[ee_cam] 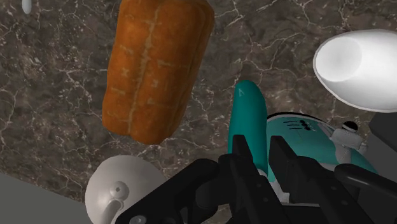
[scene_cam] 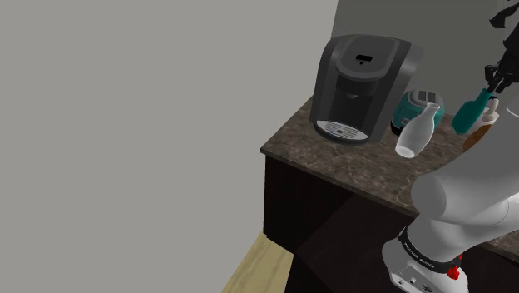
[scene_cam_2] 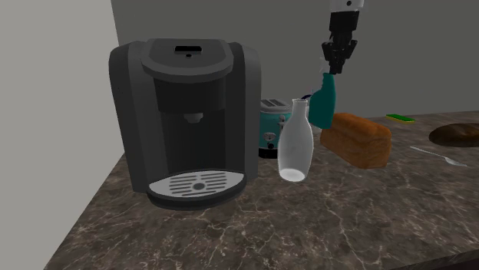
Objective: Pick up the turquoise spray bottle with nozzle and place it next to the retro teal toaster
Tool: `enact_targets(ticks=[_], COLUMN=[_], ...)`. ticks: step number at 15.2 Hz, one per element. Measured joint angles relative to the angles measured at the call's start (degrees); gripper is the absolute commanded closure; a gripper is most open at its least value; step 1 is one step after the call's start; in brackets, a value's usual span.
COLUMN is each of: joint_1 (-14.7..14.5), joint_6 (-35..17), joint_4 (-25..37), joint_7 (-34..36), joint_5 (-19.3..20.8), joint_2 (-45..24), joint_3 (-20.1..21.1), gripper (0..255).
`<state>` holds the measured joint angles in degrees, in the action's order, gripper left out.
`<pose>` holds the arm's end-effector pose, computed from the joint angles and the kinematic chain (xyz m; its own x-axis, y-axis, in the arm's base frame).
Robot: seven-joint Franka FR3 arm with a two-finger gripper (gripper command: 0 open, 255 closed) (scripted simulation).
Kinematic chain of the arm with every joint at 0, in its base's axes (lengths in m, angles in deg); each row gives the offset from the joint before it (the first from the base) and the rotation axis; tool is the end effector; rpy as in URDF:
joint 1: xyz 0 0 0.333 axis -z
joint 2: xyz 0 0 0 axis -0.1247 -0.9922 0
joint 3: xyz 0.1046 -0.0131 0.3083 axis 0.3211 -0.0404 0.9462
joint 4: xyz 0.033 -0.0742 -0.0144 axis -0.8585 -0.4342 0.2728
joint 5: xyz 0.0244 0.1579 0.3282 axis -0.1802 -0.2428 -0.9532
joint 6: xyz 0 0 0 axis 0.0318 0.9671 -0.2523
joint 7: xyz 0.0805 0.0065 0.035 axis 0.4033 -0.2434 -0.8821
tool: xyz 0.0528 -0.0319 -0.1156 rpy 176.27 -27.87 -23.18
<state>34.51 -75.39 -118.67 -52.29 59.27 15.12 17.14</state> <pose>0.0872 -0.5587 0.5317 0.5777 -0.8128 0.0748 -0.8156 -0.5712 0.0921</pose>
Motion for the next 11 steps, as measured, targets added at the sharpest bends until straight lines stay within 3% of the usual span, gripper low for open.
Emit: enact_targets(ticks=[11], joint_1=[0.1], joint_6=[-8.4], joint_4=[-7.5], joint_7=[-0.1], joint_5=[-0.7], joint_2=[-1.1], joint_3=[0.1], gripper=[255])
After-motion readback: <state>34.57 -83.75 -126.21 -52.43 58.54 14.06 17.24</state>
